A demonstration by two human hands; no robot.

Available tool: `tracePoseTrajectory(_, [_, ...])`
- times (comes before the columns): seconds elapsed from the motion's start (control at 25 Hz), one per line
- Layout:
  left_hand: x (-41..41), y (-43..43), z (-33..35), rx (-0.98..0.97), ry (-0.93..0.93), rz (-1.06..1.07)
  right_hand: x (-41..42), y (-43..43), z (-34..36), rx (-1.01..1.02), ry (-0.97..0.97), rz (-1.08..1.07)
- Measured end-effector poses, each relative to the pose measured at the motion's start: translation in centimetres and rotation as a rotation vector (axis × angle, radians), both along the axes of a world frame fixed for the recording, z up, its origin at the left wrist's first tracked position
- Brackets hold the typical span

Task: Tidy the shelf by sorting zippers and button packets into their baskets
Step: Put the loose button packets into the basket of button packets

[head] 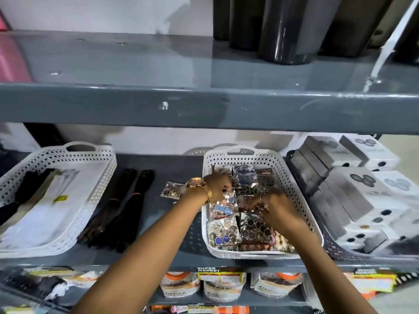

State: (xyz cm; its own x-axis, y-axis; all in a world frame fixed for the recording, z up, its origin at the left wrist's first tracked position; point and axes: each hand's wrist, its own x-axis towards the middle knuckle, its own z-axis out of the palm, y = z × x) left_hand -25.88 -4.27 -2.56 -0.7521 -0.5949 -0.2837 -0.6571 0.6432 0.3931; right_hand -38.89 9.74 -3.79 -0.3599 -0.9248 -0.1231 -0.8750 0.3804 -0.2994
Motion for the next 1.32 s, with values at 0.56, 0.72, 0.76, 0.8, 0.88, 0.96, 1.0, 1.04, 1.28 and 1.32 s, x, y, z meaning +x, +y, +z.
tracePoseTrajectory(0.56, [6.9,-3.7,-1.4,-0.251,0.463,0.459,1.1,-3.1,3.4,-0.164,-0.129,0.031])
tracePoseTrajectory(0.72, [11.0,-7.9,-4.4,-0.237,0.130,0.623,8.1,-7.7,2.7,-0.221,-0.147,0.294])
tracePoseTrajectory(0.76, [11.4,-8.1,-5.3,-0.226,0.086,0.628,9.9,-9.2,1.8,-0.188,-0.017,0.343])
tracePoseTrajectory(0.8, [11.5,-8.3,-6.1,-0.230,0.044,0.596,11.4,-10.5,0.9,-0.117,0.167,0.390])
tracePoseTrajectory(0.88, [11.3,-8.5,-7.0,-0.259,-0.010,0.491,13.1,-12.5,-0.8,0.048,0.433,0.432])
tracePoseTrajectory(0.96, [11.2,-9.2,-7.0,-0.241,0.012,0.415,13.6,-13.2,-1.9,0.116,0.475,0.370])
tracePoseTrajectory(1.0, [11.3,-9.7,-7.1,-0.212,0.021,0.421,13.5,-13.3,-2.0,0.110,0.453,0.341])
tracePoseTrajectory(1.04, [11.6,-10.2,-7.0,-0.162,0.021,0.466,13.4,-13.4,-2.1,0.089,0.428,0.334])
tracePoseTrajectory(1.28, [12.1,-11.2,-4.5,-0.136,0.168,0.618,10.5,-13.1,-0.2,-0.155,-0.230,0.282])
tracePoseTrajectory(1.32, [11.8,-11.3,-3.5,-0.128,0.280,0.619,9.3,-13.0,0.7,-0.220,-0.453,0.249])
